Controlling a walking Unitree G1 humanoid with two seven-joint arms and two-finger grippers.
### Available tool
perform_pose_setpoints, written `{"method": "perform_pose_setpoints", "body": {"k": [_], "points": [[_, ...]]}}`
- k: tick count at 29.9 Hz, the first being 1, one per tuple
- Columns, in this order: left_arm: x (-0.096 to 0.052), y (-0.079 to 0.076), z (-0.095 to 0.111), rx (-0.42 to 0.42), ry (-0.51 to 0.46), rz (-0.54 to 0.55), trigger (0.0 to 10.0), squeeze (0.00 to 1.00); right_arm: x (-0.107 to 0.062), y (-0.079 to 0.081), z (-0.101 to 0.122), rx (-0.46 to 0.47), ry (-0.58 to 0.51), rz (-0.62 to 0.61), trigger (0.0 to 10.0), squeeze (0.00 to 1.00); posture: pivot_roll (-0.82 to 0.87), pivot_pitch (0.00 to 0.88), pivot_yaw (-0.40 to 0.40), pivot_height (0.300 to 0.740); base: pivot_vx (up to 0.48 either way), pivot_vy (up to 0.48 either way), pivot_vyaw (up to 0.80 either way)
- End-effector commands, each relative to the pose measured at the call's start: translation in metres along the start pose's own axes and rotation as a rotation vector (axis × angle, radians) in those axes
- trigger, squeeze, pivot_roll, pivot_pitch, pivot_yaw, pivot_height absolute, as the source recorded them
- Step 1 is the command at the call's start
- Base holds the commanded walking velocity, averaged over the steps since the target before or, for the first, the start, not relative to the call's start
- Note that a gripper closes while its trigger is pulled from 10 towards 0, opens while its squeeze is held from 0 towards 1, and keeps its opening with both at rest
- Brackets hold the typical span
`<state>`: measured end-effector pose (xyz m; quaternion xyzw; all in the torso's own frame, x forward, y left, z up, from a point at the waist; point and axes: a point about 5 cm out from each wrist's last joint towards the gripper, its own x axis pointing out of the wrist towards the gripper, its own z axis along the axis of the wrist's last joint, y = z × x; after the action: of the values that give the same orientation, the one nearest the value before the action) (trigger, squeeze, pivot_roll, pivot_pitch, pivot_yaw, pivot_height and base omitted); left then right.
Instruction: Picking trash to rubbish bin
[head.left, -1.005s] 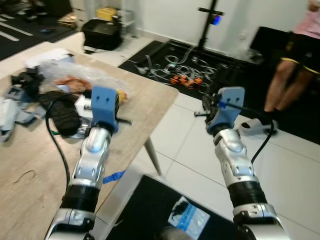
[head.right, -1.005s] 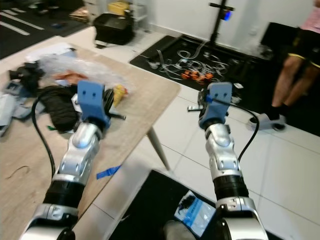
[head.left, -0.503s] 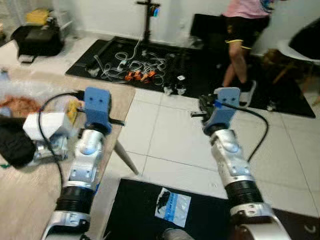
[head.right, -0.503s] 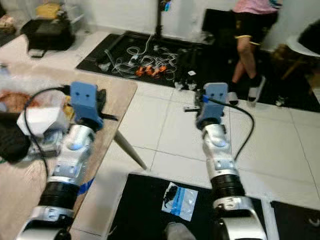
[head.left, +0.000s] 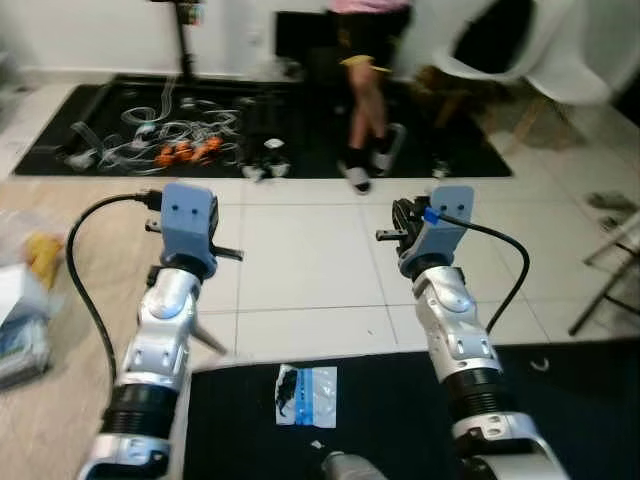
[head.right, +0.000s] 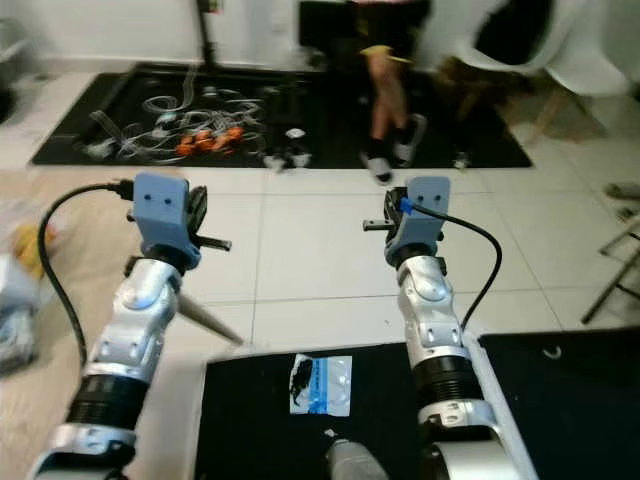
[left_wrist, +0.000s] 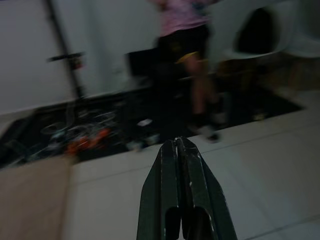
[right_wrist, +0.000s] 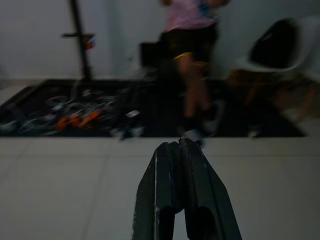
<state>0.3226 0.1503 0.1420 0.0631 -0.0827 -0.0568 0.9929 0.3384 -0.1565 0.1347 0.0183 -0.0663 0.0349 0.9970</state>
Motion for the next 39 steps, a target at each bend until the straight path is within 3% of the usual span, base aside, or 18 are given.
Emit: {"method": "perform_pose_setpoints", "body": {"k": [1, 8, 13, 24, 35, 39], "points": [[-0.002, 0.001, -0.009, -0.004, 0.034, 0.005, 10.0, 0.00, -0.004, -0.002, -0.009, 0.000, 0.026, -0.004, 10.0, 0.00, -0.06, 0.000, -0.023, 0.740, 0.000, 0.000, -0.80], [-0.002, -0.002, -0.011, 0.002, 0.038, 0.019, 10.0, 0.00, -0.008, -0.009, -0.012, 0.006, 0.028, -0.023, 10.0, 0.00, -0.05, 0.000, -0.021, 0.740, 0.000, 0.000, -0.80], [-0.001, -0.002, -0.012, 0.059, 0.053, -0.010, 10.0, 0.00, -0.014, -0.009, -0.020, 0.026, 0.040, -0.050, 10.0, 0.00, -0.01, 0.000, -0.010, 0.740, 0.000, 0.000, -0.80], [-0.004, -0.001, -0.015, 0.125, 0.066, -0.071, 10.0, 0.00, -0.021, -0.006, -0.030, 0.047, 0.039, -0.095, 10.0, 0.00, 0.02, 0.000, 0.097, 0.740, 0.000, 0.000, -0.80], [-0.003, -0.001, -0.015, 0.098, 0.056, -0.063, 10.0, 0.00, -0.022, -0.003, -0.031, 0.034, 0.033, -0.085, 10.0, 0.00, 0.01, 0.000, 0.100, 0.740, 0.000, 0.000, -0.80], [-0.007, 0.000, -0.020, 0.010, 0.075, -0.008, 10.0, 0.00, -0.022, -0.001, -0.031, 0.029, 0.041, -0.066, 10.0, 0.00, -0.02, 0.000, 0.069, 0.740, 0.000, 0.000, -0.80]]}}
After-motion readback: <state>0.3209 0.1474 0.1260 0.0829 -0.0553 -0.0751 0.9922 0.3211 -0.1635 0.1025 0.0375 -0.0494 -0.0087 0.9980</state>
